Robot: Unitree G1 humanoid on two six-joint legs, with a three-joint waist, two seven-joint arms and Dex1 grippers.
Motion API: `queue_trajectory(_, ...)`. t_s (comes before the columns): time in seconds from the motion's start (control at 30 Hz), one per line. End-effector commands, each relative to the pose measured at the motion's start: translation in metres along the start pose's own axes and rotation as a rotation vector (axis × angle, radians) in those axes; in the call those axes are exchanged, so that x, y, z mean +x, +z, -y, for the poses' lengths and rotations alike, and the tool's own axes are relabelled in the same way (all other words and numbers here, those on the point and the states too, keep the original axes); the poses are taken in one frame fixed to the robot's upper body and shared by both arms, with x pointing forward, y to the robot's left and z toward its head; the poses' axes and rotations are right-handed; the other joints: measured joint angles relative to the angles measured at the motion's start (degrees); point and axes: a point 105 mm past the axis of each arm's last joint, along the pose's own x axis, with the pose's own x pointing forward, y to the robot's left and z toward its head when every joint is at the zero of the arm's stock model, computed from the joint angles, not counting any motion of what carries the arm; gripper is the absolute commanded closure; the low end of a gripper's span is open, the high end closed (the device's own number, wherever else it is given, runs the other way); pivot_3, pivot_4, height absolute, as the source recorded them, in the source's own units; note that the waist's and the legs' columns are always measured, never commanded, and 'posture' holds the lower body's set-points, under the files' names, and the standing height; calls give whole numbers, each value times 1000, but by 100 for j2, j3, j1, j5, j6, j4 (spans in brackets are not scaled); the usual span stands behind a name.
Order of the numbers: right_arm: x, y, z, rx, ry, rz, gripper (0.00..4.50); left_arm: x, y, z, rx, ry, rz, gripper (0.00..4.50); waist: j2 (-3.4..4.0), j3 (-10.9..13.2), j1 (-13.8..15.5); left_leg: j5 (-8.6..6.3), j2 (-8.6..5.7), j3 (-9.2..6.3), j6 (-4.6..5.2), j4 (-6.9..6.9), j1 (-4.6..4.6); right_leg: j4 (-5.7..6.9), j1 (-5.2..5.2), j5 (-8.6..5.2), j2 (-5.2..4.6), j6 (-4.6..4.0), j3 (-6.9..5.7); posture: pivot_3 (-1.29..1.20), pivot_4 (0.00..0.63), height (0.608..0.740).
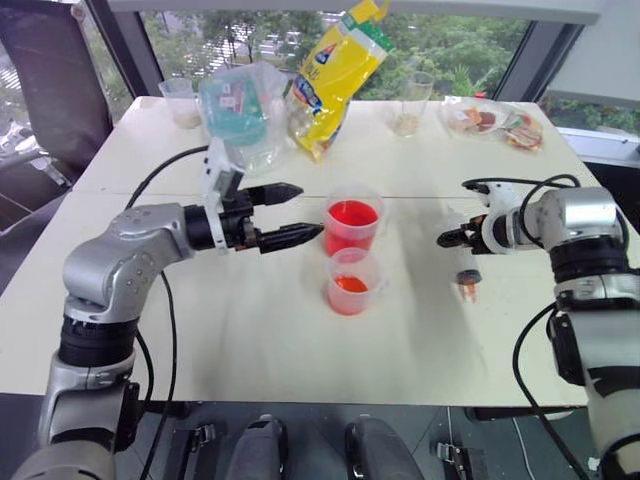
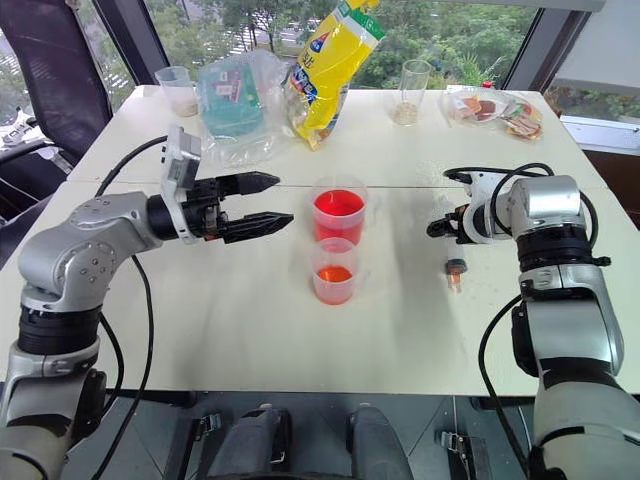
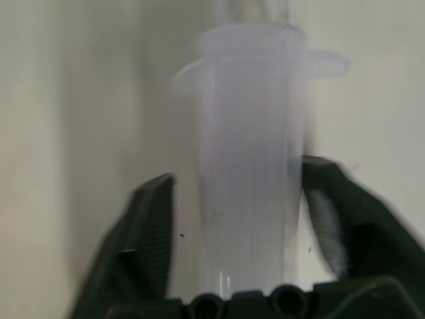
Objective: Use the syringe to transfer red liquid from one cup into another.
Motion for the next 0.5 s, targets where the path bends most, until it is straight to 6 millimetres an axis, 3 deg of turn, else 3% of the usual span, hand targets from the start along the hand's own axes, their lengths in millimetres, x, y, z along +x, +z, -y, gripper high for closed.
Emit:
queue_trajectory(0.03,-15,17,-2,-43,11,70,87,-6,11,3,34,7,26,0,0,0,0,0,0,-1,0,0,0,0,0,0,0,0,-1,0,150,740)
queue_trajectory(0.13,-32,29,-4,-142,2,145,87,-8,11,3,25,16,19,0,1,1,5,0,0,0,0,0,0,0,-1,0,-1,0,-1,0,150,740)
queue_trajectory(0.27,-76,38,-23,-447,63,300,87,-19,11,0,24,45,-2,0,4,2,31,-1,0,-7,1,-3,-14,-4,-9,0,-1,0,-6,0,150,740)
queue_trajectory(0.5,-134,1,-80,-676,436,391,87,-30,12,-1,20,73,-28,0,3,2,19,-1,0,-15,2,1,-5,-4,4,0,0,0,-10,0,150,740)
